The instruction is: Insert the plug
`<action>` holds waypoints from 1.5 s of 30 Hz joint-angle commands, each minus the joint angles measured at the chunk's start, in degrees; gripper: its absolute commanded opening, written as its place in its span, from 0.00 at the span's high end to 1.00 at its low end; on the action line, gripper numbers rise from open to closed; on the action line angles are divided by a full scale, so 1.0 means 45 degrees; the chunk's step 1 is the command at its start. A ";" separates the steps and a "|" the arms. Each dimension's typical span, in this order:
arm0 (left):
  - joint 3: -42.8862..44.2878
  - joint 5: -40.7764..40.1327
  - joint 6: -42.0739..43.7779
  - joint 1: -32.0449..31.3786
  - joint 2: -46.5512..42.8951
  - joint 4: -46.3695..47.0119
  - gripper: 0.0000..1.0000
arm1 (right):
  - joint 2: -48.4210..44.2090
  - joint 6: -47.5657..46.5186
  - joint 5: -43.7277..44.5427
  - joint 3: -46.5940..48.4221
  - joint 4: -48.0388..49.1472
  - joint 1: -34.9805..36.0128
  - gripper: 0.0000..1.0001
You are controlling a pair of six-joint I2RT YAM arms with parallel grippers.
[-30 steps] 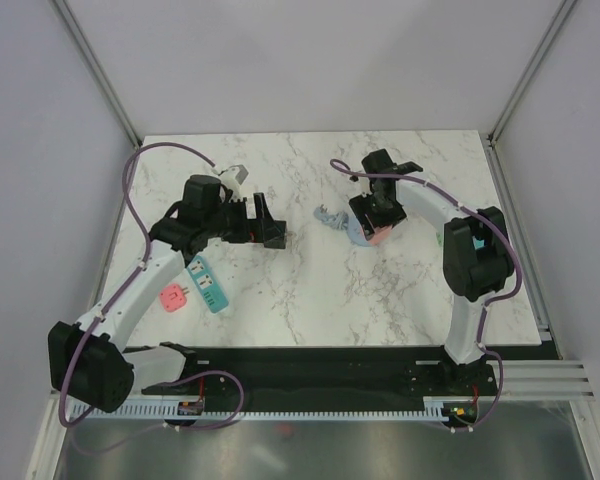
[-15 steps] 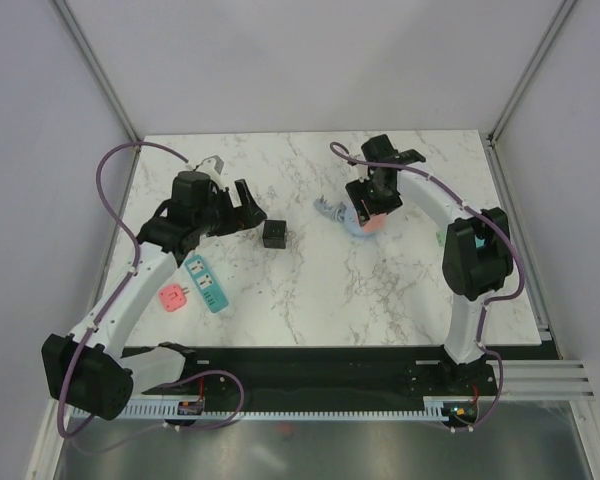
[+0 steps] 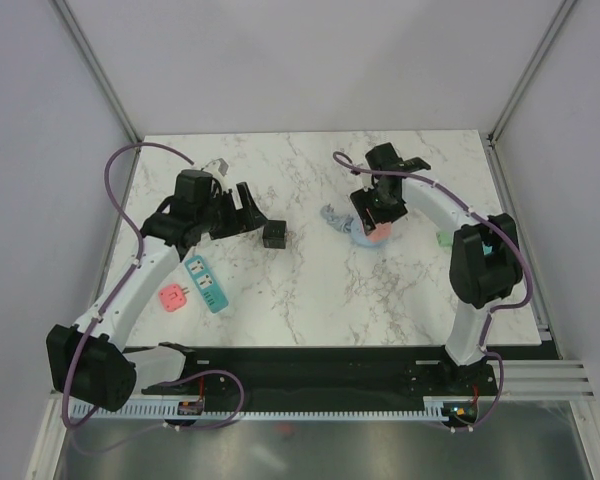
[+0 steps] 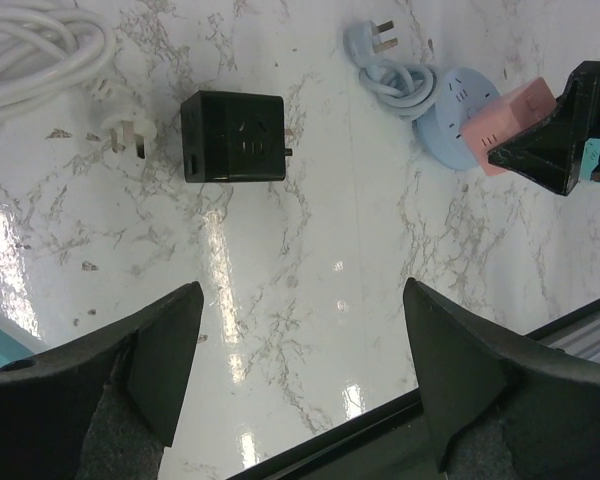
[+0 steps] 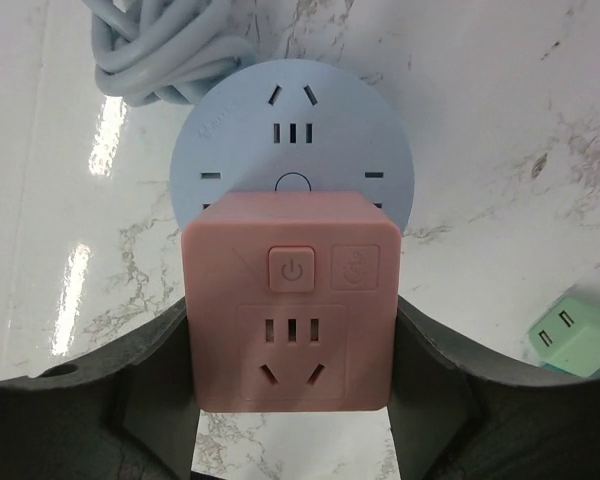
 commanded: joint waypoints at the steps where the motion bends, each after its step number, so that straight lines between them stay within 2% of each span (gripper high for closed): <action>1: 0.0431 0.0291 0.0530 0.0011 -0.0296 0.0054 0.12 | -0.0217 -0.0306 0.0259 -0.0891 0.0574 -0.0217 0.44; 5: 0.0333 0.0329 0.0803 0.0011 -0.0452 0.0073 0.11 | -0.0373 -0.0871 0.0221 -0.2024 0.1201 -0.0529 0.46; 11: 0.0118 0.0388 0.0960 0.0011 -0.0550 0.0444 0.09 | -0.0998 -0.2999 -0.0286 -0.3042 0.1846 -0.0998 0.44; 19: 0.0040 0.0721 0.0745 0.0011 -0.0180 0.1088 0.08 | -0.1155 -0.5634 -0.0385 -0.1834 0.1633 -0.0998 0.27; 22: 0.0079 0.0740 0.0726 0.0011 0.0016 0.1264 0.08 | -0.1077 -0.6028 -0.0346 -0.1403 0.1418 -0.0979 0.22; 25: 0.0176 0.0837 0.0726 0.0011 0.0250 0.1421 0.08 | -0.1252 -0.6321 -0.0347 -0.1130 0.1339 -0.0960 0.12; 28: 0.0177 0.0857 0.0843 0.0011 0.0426 0.1518 0.08 | -0.1506 -0.6108 -0.0248 -0.0584 0.1359 -0.0979 0.11; 31: 0.0157 0.0837 0.0901 0.0031 0.0485 0.1596 0.08 | -0.2188 -0.5367 -0.1047 -0.0367 0.1339 -0.0882 0.11; 34: 0.0138 0.0974 0.0902 0.0011 0.0446 0.1655 0.08 | -0.2755 -0.3398 -0.0758 -0.0191 0.1709 -0.0764 0.14; 36: 0.0041 0.1013 0.0902 0.0011 0.0349 0.1733 0.08 | -0.2776 -0.2031 -0.0252 -0.0113 0.1924 -0.0725 0.22; 37: 0.0021 0.1052 0.0902 0.0011 0.0329 0.1772 0.08 | -0.2737 -0.0497 0.0119 -0.0151 0.2060 -0.0687 0.26; 38: -0.0037 0.1091 0.0882 0.0011 0.0251 0.1811 0.08 | -0.2582 0.0272 0.0587 -0.0151 0.2255 -0.0609 0.40; 40: -0.0077 0.1228 0.0863 0.0011 0.0231 0.1889 0.08 | -0.2406 0.2395 0.1080 -0.0190 0.2451 -0.0472 0.50; 41: -0.0096 0.1267 0.0862 0.0011 0.0173 0.1870 0.08 | -0.2250 0.2873 0.1254 -0.0248 0.2781 -0.0201 0.58; 45: -0.0194 0.1209 0.0921 0.0011 -0.0100 0.1929 0.09 | -0.1353 0.4477 0.3128 0.0120 0.3058 0.0602 0.74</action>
